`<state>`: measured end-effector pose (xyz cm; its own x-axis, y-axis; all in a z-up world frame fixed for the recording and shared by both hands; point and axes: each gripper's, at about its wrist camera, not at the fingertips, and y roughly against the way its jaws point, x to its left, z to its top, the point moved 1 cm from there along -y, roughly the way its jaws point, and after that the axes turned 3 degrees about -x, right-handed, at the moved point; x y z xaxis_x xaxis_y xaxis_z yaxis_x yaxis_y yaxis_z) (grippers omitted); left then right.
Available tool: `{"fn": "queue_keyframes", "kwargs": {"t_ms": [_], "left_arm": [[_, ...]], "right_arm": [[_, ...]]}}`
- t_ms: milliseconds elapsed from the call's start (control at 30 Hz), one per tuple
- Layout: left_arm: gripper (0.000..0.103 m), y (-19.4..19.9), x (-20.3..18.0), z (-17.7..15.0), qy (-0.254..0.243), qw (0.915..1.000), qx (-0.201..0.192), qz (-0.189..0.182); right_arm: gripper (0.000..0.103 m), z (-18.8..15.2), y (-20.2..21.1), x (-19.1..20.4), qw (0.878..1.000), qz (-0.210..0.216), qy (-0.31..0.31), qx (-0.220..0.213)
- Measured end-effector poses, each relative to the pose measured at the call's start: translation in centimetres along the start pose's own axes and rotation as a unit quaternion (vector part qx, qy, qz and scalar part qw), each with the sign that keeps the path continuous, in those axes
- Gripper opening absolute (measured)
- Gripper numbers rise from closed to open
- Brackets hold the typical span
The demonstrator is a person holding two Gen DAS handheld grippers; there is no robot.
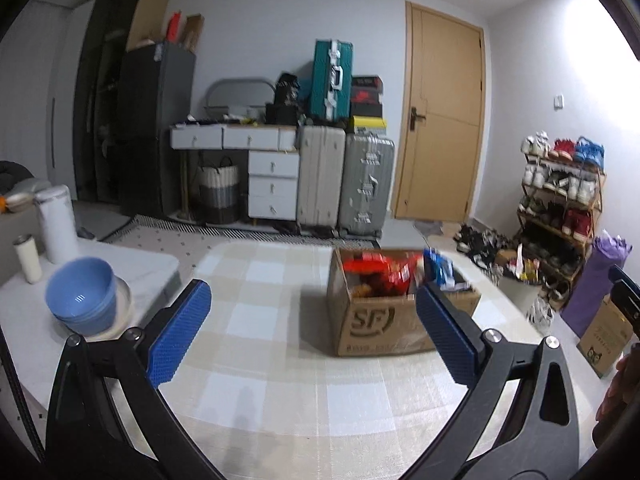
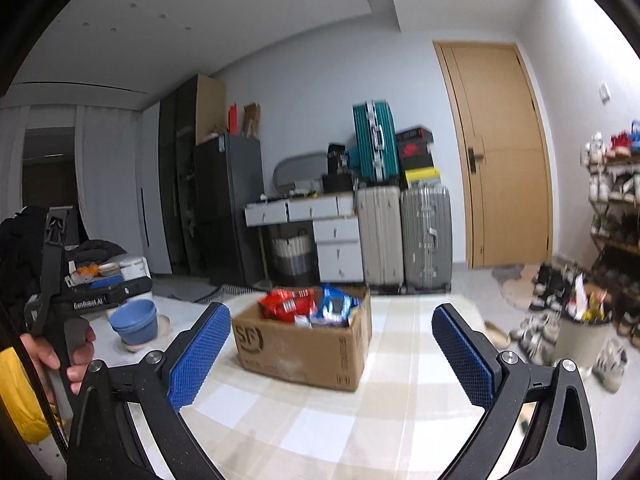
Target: Organize snacks
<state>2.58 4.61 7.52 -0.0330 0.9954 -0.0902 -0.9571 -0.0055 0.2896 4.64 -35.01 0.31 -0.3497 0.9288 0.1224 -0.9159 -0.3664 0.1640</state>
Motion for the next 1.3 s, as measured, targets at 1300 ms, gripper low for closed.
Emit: {"fn": "queue_keyframes", "kwargs": {"t_ms": [1300], "left_arm": [[0.102,-16.9,-4.5,-9.7,-0.043,0.9986,0.02,-0.023]], "right_arm": [[0.102,-5.7,-6.5,-1.9,0.999,-0.048,0.001,0.01]]}}
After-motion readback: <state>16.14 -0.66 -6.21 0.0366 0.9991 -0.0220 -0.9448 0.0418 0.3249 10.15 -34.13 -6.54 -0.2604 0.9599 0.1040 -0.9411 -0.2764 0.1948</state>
